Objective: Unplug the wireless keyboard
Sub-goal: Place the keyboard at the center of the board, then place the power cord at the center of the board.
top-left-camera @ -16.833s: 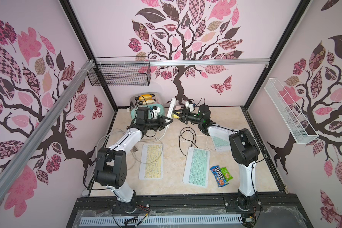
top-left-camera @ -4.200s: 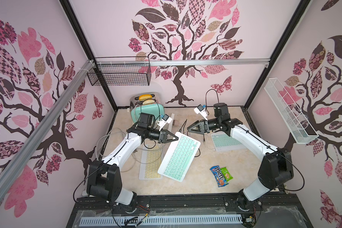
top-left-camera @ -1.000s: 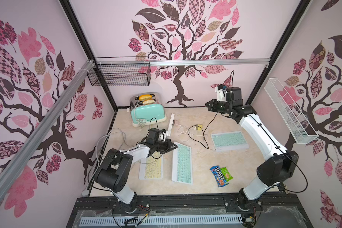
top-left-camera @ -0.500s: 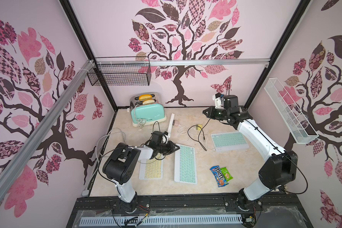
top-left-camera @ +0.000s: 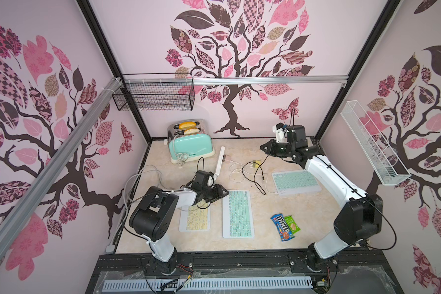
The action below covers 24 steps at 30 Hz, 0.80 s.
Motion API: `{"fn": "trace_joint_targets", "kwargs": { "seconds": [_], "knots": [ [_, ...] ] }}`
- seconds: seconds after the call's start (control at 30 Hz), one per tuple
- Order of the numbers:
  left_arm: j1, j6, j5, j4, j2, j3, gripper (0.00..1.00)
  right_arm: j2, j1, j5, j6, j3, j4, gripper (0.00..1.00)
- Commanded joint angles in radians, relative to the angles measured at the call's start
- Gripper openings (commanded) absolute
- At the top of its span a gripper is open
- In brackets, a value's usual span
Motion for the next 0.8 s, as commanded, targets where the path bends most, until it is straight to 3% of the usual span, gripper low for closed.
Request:
{"fn": "trace_joint_targets", "kwargs": {
  "seconds": [0.0,0.23,0.53,0.67,0.77],
  "knots": [
    [-0.002,0.071,-0.038,-0.076,-0.058,0.045,0.52,-0.048,0.041,-0.025,0.022,-0.074,-0.028,0.00],
    [0.001,0.176,-0.135,-0.240,-0.171,0.102,0.53,-0.103,0.150,-0.033,0.004,-0.279,-0.096,0.00],
    [0.012,0.245,-0.119,-0.276,-0.206,0.135,0.53,-0.039,0.248,-0.003,0.002,-0.464,-0.118,0.02],
    [0.015,0.241,-0.106,-0.270,-0.188,0.130,0.53,-0.017,0.248,0.074,-0.008,-0.493,-0.144,0.40],
    [0.035,0.237,-0.102,-0.290,-0.190,0.138,0.52,-0.039,0.248,0.146,-0.011,-0.502,-0.182,0.59]
  ]
}}
